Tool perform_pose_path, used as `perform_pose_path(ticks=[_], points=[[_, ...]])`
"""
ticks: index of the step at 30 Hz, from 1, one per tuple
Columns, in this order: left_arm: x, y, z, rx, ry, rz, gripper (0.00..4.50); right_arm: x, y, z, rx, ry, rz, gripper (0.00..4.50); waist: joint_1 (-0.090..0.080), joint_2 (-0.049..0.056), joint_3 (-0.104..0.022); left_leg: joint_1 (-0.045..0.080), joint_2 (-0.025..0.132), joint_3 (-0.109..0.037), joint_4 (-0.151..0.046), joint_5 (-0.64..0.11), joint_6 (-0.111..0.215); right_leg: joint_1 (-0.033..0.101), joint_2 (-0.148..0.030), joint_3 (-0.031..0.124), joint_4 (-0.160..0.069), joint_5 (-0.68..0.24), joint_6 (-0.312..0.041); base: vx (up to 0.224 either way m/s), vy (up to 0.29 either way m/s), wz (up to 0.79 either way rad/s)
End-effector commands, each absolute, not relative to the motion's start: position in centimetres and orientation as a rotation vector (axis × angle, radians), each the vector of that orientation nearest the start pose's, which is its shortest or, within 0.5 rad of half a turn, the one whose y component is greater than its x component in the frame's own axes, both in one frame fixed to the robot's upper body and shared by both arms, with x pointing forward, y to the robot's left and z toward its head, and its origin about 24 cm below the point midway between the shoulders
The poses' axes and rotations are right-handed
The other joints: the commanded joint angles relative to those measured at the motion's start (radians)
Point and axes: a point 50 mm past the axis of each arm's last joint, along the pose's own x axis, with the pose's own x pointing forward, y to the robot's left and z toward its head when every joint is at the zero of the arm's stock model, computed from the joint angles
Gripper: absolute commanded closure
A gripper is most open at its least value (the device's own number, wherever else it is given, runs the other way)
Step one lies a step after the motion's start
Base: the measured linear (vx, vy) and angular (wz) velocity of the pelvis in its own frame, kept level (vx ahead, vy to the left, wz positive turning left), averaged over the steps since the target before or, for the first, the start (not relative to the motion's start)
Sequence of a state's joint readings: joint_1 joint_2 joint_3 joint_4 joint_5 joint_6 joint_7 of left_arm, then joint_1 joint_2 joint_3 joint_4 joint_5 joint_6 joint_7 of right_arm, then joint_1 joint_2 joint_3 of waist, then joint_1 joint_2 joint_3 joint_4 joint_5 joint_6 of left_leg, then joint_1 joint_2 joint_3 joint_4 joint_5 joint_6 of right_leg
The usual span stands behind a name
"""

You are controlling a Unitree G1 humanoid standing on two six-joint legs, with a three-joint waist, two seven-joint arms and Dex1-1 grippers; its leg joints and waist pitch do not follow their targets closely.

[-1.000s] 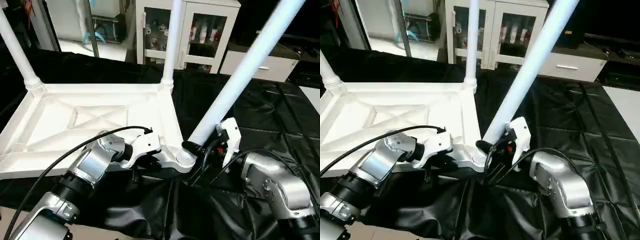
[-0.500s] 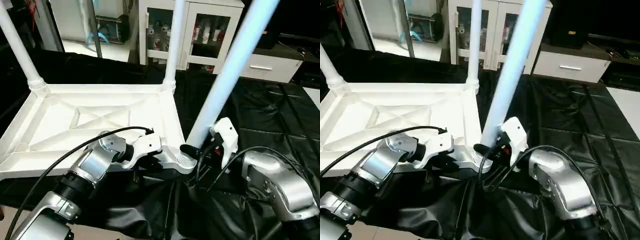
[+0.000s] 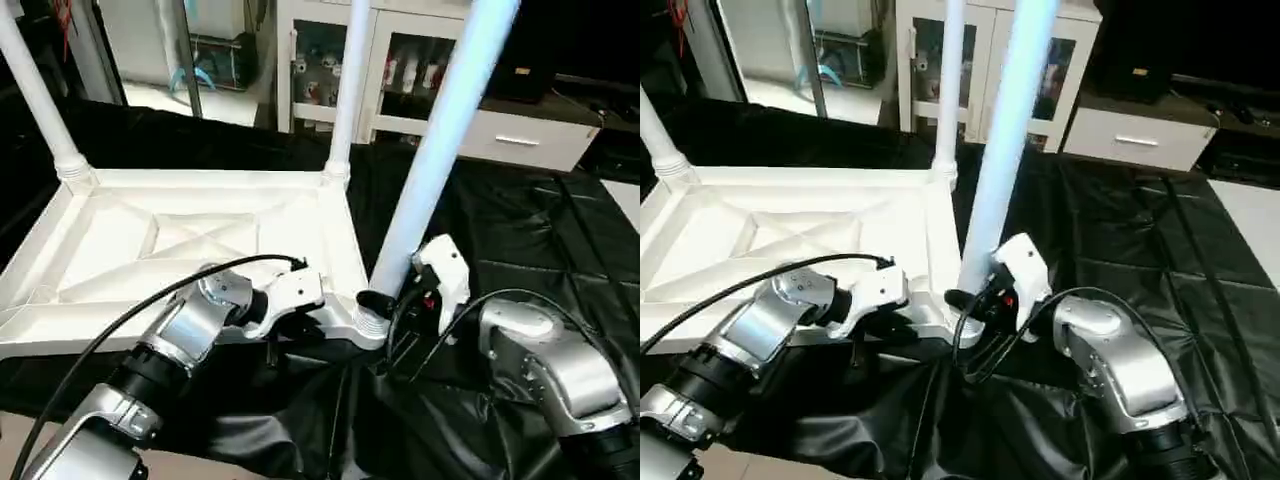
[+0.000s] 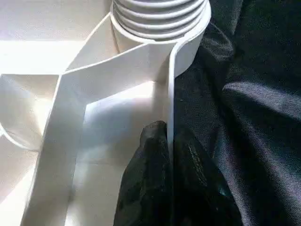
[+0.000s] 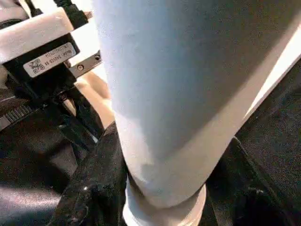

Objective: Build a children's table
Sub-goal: Insert table leg to table base

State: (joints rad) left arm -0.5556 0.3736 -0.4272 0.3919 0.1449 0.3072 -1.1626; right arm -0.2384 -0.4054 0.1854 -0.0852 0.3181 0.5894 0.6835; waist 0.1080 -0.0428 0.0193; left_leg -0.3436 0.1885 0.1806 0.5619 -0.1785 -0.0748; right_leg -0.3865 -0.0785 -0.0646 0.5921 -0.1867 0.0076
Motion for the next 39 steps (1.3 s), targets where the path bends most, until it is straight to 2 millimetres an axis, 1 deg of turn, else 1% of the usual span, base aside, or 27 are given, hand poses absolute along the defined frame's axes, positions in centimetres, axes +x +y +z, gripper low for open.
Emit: perform_pose_path(ticks=[1, 3, 5, 8, 11, 17, 18, 19, 21, 22, 23, 24, 25, 26, 27, 28, 29, 30, 31, 32, 33, 34, 35, 36, 37, 38, 39], points=[[30.1, 11.7, 3.9, 0.537, 0.611, -1.312, 4.50, 25.3, -15.5, 1.5, -0.042, 0.661, 0.788, 2.63, -0.004, 0.000, -0.018, 0.010, 0.043, -0.027, -0.078, -0.416, -0.023, 0.010, -0.079, 0.046, -0.110, -0.555, -0.069, 0.000, 0.000, 0.00], [30.1, 11.7, 3.9, 0.537, 0.610, -1.312, 4.50, 25.3, -15.5, 1.5, -0.038, 0.658, 0.780, 2.63, -0.011, 0.001, -0.015, 0.019, 0.041, -0.032, -0.079, -0.470, -0.028, 0.005, -0.079, 0.042, -0.120, -0.622, -0.051, 0.000, 0.000, 0.00], [30.1, 11.6, 4.0, 0.536, 0.608, -1.313, 4.50, 25.5, -15.7, 1.3, -0.039, 0.657, 0.768, 2.63, -0.016, 0.002, -0.017, 0.024, 0.041, -0.035, -0.081, -0.493, -0.029, 0.006, -0.078, 0.037, -0.124, -0.629, -0.047, 0.000, 0.000, 0.00], [30.1, 11.6, 4.0, 0.535, 0.608, -1.313, 4.50, 25.5, -15.7, 1.2, -0.039, 0.657, 0.761, 2.63, -0.020, 0.002, -0.017, 0.017, 0.044, -0.037, -0.088, -0.478, -0.026, 0.011, -0.077, 0.039, -0.120, -0.571, -0.059, 0.000, 0.000, 0.00], [30.2, 11.6, 4.0, 0.534, 0.608, -1.311, 4.50, 25.6, -15.7, 1.1, -0.039, 0.653, 0.754, 2.63, -0.022, 0.001, -0.016, 0.018, 0.043, -0.036, -0.086, -0.488, -0.024, 0.008, -0.078, 0.040, -0.121, -0.586, -0.061, 0.000, 0.000, 0.00], [30.3, 11.5, 4.1, 0.510, 0.603, -1.300, 4.50, 26.2, -15.8, 1.1, -0.044, 0.631, 0.692, 2.63, -0.026, 0.000, -0.012, 0.020, 0.039, -0.040, -0.085, -0.512, -0.025, 0.002, -0.081, 0.035, -0.133, -0.668, -0.035, 0.000, 0.000, 0.00], [30.5, 11.3, 4.2, 0.472, 0.599, -1.273, 4.50, 26.9, -16.1, 0.8, -0.048, 0.618, 0.575, 2.63, -0.029, 0.001, -0.012, 0.019, 0.039, -0.043, -0.086, -0.523, -0.028, 0.004, -0.080, 0.032, -0.133, -0.678, -0.030, 0.000, 0.000, 0.00], [30.7, 11.0, 4.3, 0.450, 0.598, -1.251, 4.50, 27.4, -16.3, 0.6, -0.043, 0.610, 0.497, 2.63, -0.033, 0.003, -0.012, 0.021, 0.037, -0.045, -0.084, -0.537, -0.035, -0.001, -0.081, 0.029, -0.135, -0.689, -0.033, 0.000, 0.000, 0.00], [31.5, 10.2, 4.5, 0.416, 0.591, -1.164, 4.50, 28.5, -16.6, 0.1, -0.057, 0.598, 0.320, 2.63, -0.050, 0.005, -0.011, 0.015, 0.036, -0.054, -0.088, -0.566, -0.049, 0.005, -0.080, 0.018, -0.138, -0.703, -0.028, 0.000, 0.000, 0.00], [31.8, 9.9, 4.5, 0.403, 0.588, -1.132, 4.50, 28.9, -16.6, -0.1, -0.064, 0.591, 0.263, 2.63, -0.065, 0.009, -0.010, 0.018, 0.034, -0.061, -0.088, -0.604, -0.056, 0.008, -0.076, 0.004, -0.143, -0.705, -0.024, 0.000, 0.000, 0.00], [31.8, 9.8, 4.5, 0.400, 0.587, -1.128, 4.50, 28.9, -16.6, -0.1, -0.064, 0.591, 0.257, 2.64, -0.071, 0.012, -0.011, 0.019, 0.036, -0.065, -0.089, -0.622, -0.057, 0.011, -0.077, 0.000, -0.145, -0.692, -0.027, -0.020, 0.051, -0.15], [32.4, 8.8, 4.7, 0.358, 0.574, -1.069, 4.50, 29.7, -16.2, -0.4, -0.060, 0.582, 0.166, 2.64, -0.081, 0.024, -0.017, 0.007, 0.045, -0.076, -0.102, -0.636, -0.058, 0.036, -0.081, -0.005, -0.130, -0.582, -0.049, -0.020, 0.051, -0.15], [32.7, 8.2, 4.8, 0.340, 0.567, -1.042, 4.50, 30.0, -15.9, -0.5, -0.051, 0.579, 0.136, 2.64, -0.088, 0.023, -0.012, 0.007, 0.045, -0.076, -0.106, -0.653, -0.059, 0.033, -0.081, -0.008, -0.135, -0.564, -0.057, -0.017, 0.051, -0.12], [32.9, 7.9, 4.9, 0.330, 0.562, -1.024, 4.50, 30.2, -15.7, -0.5, -0.043, 0.578, 0.120, 2.64, -0.092, 0.020, -0.007, 0.017, 0.038, -0.077, -0.099, -0.692, -0.057, 0.024, -0.078, -0.021, -0.149, -0.602, -0.048, 0.000, 0.000, 0.00], [33.1, 7.5, 5.0, 0.324, 0.558, -1.006, 4.50, 30.5, -15.5, -0.5, -0.031, 0.576, 0.095, 2.64, -0.093, 0.018, -0.003, 0.031, 0.034, -0.075, -0.092, -0.706, -0.045, 0.019, -0.082, -0.033, -0.165, -0.647, -0.033, 0.000, 0.000, 0.00], [33.6, 6.8, 5.3, 0.306, 0.539, -0.949, 4.50, 31.0, -15.0, -0.6, 0.007, 0.575, 0.037, 2.64, -0.098, 0.024, 0.002, 0.036, 0.035, -0.076, -0.092, -0.725, -0.045, 0.017, -0.083, -0.045, -0.175, -0.664, -0.028, 0.000, 0.000, 0.00], [34.3, 6.0, 5.7, 0.300, 0.512, -0.883, 4.50, 31.7, -14.3, -0.6, 0.045, 0.578, -0.021, 2.64, -0.107, 0.027, 0.007, 0.037, 0.038, -0.077, -0.098, -0.757, -0.046, 0.020, -0.075, -0.062, -0.179, -0.665, -0.019, 0.000, 0.000, 0.00], [34.9, 5.3, 6.2, 0.295, 0.484, -0.817, 4.50, 32.2, -13.6, -0.7, 0.081, 0.586, -0.069, 2.64, -0.114, 0.035, 0.002, 0.011, 0.056, -0.089, -0.124, -0.814, -0.049, 0.058, -0.066, -0.063, -0.135, -0.571, -0.020, 0.000, 0.000, 0.00], [35.2, 5.0, 6.4, 0.293, 0.470, -0.789, 4.50, 32.4, -13.2, -0.7, 0.095, 0.591, -0.094, 2.64, -0.092, 0.051, 0.006, -0.041, 0.089, -0.078, -0.201, -0.902, -0.058, 0.103, -0.042, -0.036, 0.008, -0.349, -0.063, -0.079, 0.012, 0.07], [35.4, 4.8, 6.5, 0.289, 0.461, -0.770, 4.50, 32.7, -12.9, -0.6, 0.098, 0.590, -0.115, 2.64, -0.064, 0.036, 0.003, -0.016, 0.079, -0.035, -0.206, -0.889, -0.027, 0.063, -0.030, -0.011, 0.040, -0.166, -0.072, -0.071, -0.002, 0.11], [35.6, 4.4, 6.8, 0.286, 0.449, -0.749, 4.50, 33.1, -12.5, -0.4, 0.098, 0.580, -0.134, 2.64, -0.077, -0.003, -0.007, 0.036, 0.049, -0.028, -0.145, -0.789, -0.012, 0.017, -0.056, 0.018, -0.025, -0.293, -0.070, -0.004, -0.072, 0.24], [35.7, 4.2, 7.0, 0.286, 0.438, -0.740, 4.50, 33.3, -12.2, -0.2, 0.098, 0.572, -0.144, 2.64, -0.064, -0.023, 0.000, 0.076, -0.005, -0.029, -0.010, -0.565, -0.010, -0.057, -0.125, 0.031, -0.158, -0.802, -0.033, 0.065, -0.105, 0.05], [35.8, 4.0, 7.1, 0.280, 0.433, -0.731, 4.50, 33.6, -11.9, 0.0, 0.094, 0.559, -0.155, 2.64, -0.052, -0.031, -0.003, 0.004, 0.002, -0.044, -0.005, -0.318, 0.019, 0.007, -0.163, 0.056, -0.157, -0.935, -0.009, 0.137, -0.097, -0.22], [35.8, 3.9, 7.2, 0.277, 0.431, -0.728, 4.50, 33.8, -11.7, 0.1, 0.092, 0.553, -0.161, 2.64, -0.046, -0.026, -0.016, -0.038, 0.016, -0.054, -0.041, -0.237, 0.008, 0.051, -0.150, 0.051, -0.128, -0.851, -0.008, 0.070, -0.028, -0.36], [35.9, 4.0, 7.2, 0.287, 0.430, -0.726, 4.50, 33.9, -11.5, 0.2, 0.097, 0.552, -0.156, 2.64, -0.040, -0.004, -0.028, -0.041, 0.034, -0.058, -0.077, -0.198, -0.031, 0.045, -0.098, 0.022, -0.098, -0.591, -0.019, 0.104, 0.007, -0.29], [35.9, 4.1, 7.2, 0.301, 0.431, -0.724, 4.50, 34.0, -11.4, 0.3, 0.105, 0.552, -0.151, 2.64, -0.045, 0.001, -0.031, -0.022, 0.042, -0.055, -0.076, -0.214, -0.045, 0.027, -0.082, 0.022, -0.078, -0.339, -0.061, 0.059, -0.016, 0.04], [35.9, 4.2, 7.1, 0.300, 0.433, -0.724, 4.50, 34.0, -11.4, 0.3, 0.103, 0.551, -0.150, 2.64, -0.041, 0.009, -0.030, -0.012, 0.043, -0.051, -0.076, -0.231, -0.052, 0.021, -0.080, 0.025, -0.073, -0.257, -0.094, 0.059, -0.016, 0.04]])
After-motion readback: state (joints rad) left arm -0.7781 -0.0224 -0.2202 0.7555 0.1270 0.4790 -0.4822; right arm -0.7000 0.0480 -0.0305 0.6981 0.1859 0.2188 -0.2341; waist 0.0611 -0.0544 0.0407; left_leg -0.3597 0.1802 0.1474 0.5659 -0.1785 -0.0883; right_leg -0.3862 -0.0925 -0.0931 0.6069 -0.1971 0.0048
